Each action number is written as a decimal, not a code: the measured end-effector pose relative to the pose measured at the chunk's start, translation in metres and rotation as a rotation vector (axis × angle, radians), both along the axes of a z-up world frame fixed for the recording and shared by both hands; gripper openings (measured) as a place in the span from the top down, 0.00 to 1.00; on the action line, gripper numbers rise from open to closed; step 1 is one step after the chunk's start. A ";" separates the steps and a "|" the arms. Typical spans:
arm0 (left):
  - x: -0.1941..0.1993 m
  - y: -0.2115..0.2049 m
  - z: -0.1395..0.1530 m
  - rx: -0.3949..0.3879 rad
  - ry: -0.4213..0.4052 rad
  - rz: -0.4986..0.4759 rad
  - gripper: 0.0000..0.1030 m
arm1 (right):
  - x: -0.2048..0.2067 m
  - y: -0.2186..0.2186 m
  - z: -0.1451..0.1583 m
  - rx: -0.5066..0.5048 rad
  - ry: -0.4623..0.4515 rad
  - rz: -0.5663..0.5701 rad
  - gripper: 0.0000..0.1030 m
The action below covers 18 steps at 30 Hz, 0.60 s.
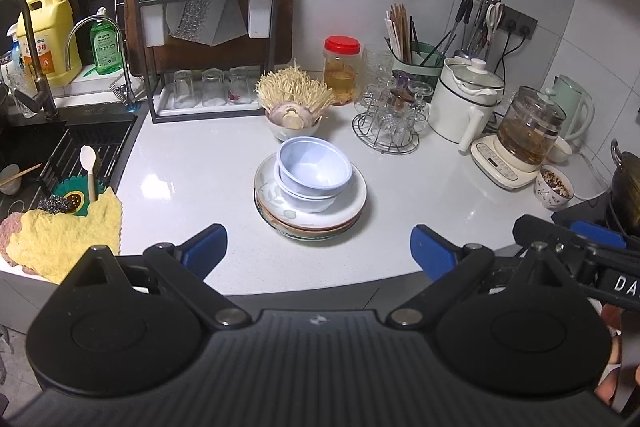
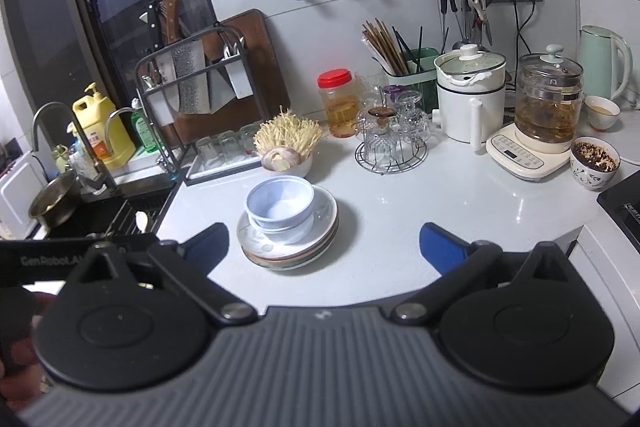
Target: Organize plates and bowls
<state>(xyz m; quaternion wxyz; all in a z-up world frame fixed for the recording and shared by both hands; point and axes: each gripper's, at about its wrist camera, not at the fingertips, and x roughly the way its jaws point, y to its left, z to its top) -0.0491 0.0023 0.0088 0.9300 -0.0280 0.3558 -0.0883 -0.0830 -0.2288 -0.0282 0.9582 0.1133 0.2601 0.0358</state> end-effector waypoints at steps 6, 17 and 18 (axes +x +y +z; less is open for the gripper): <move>0.003 0.004 -0.002 0.007 0.002 -0.004 0.03 | 0.001 0.003 0.001 0.005 -0.002 -0.002 0.00; 0.007 0.008 -0.003 0.010 0.000 -0.013 0.02 | 0.003 0.010 0.003 0.010 0.000 -0.003 0.00; 0.007 0.008 -0.003 0.012 -0.003 -0.012 0.01 | 0.002 0.011 0.004 0.005 -0.004 -0.003 0.00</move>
